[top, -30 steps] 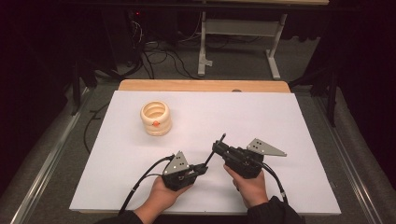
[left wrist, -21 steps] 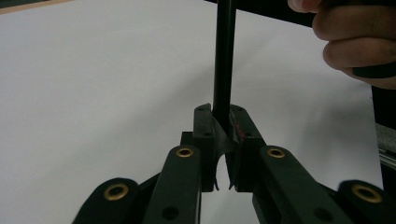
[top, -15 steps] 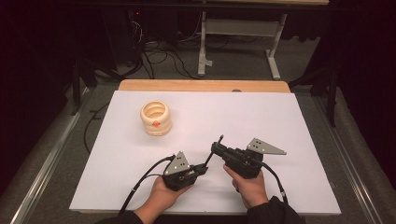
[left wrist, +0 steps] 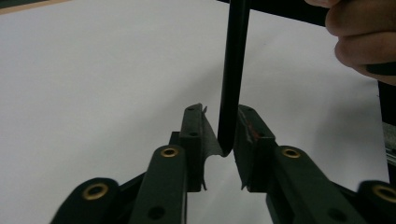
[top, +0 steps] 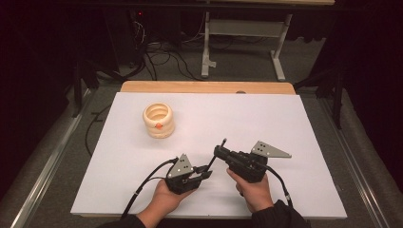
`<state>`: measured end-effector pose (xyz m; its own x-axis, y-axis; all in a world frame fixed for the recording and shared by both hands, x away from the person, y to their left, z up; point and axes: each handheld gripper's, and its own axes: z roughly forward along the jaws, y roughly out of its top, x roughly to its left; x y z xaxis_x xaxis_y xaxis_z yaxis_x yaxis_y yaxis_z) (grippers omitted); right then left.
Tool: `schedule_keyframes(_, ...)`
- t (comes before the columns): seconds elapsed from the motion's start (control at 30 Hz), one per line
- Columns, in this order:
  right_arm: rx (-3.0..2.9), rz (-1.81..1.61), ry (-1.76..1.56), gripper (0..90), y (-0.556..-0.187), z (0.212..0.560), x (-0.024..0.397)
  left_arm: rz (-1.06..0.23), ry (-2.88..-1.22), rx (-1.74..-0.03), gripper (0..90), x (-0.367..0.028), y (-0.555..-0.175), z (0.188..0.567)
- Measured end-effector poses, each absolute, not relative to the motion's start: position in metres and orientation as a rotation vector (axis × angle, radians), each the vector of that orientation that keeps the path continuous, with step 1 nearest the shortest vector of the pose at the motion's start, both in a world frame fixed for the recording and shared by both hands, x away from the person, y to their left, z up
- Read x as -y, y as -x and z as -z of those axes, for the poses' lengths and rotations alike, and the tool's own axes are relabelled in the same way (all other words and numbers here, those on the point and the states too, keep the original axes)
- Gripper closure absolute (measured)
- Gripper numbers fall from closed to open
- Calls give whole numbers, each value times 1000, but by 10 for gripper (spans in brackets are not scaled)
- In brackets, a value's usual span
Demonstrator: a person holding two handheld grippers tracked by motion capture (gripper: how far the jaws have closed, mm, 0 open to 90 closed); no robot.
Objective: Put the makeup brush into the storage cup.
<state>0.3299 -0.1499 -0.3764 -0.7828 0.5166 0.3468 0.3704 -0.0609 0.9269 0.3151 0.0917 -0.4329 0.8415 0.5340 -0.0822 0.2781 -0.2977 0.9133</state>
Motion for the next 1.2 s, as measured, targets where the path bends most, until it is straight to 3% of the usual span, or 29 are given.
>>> schedule_keyframes(0.23,-2085,-1948,-970,860,-329,377,149,-291,-1890,-618,628,-92,-316,432)
schedule_keyframes(0.5,-2102,-1886,-945,860,-329,379,146,-297,-1861,-621,582,-94,-315,428)
schedule_keyframes(1.2,-2199,-1697,-829,859,-321,384,126,-295,-1789,-602,677,-100,-311,417)
